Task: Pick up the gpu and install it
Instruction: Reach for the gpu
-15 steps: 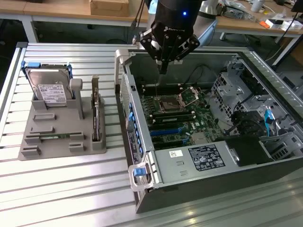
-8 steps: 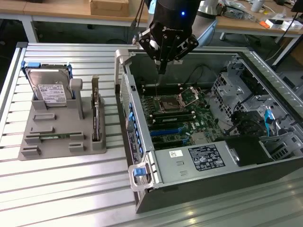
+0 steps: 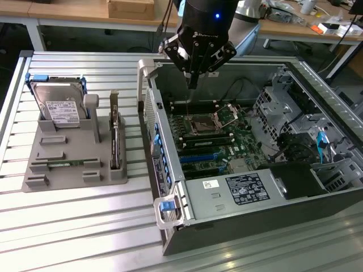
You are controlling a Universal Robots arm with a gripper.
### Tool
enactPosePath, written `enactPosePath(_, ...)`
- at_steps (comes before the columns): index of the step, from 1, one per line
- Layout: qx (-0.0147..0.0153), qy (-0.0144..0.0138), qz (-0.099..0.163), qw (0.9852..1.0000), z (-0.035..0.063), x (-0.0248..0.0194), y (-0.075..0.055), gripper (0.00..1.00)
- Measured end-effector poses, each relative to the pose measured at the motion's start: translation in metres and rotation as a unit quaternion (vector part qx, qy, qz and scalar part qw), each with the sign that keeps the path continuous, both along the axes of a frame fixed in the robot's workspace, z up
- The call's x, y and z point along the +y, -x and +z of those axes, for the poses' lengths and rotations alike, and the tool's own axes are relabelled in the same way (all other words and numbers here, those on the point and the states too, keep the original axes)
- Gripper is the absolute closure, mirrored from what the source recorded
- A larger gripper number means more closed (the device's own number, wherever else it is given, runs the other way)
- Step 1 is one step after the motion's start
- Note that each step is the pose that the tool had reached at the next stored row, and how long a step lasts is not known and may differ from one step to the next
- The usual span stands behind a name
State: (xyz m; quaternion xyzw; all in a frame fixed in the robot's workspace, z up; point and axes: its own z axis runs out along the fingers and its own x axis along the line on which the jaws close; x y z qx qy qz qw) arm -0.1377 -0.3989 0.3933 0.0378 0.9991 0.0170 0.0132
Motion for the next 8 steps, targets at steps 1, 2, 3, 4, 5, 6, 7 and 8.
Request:
enactPosePath(1,0.0,0.0001,0.0,1.0,0.0,0.0,0.0006,0.89)
enactPosePath(2,0.0,0.0001,0.0,1.0,0.0,0.0,0.0015,0.89)
enactPosePath(3,0.0,0.0002,0.0,1.0,0.0,0.0,0.0025,0.89)
enactPosePath(4,0.0,0.0003,0.0,1.0,0.0,0.0,0.0032,0.89)
enactPosePath(5,0.0,0.0006,0.0,1.0,0.0,0.0,0.0041,0.89)
enactPosePath(6,0.0,0.0008,0.0,1.0,0.0,0.0,0.0045,0.89)
enactPosePath(7,0.0,0.0009,0.0,1.0,0.0,0.0,0.0047,0.89)
enactPosePath(8,0.0,0.0011,0.0,1.0,0.0,0.0,0.0052,0.89)
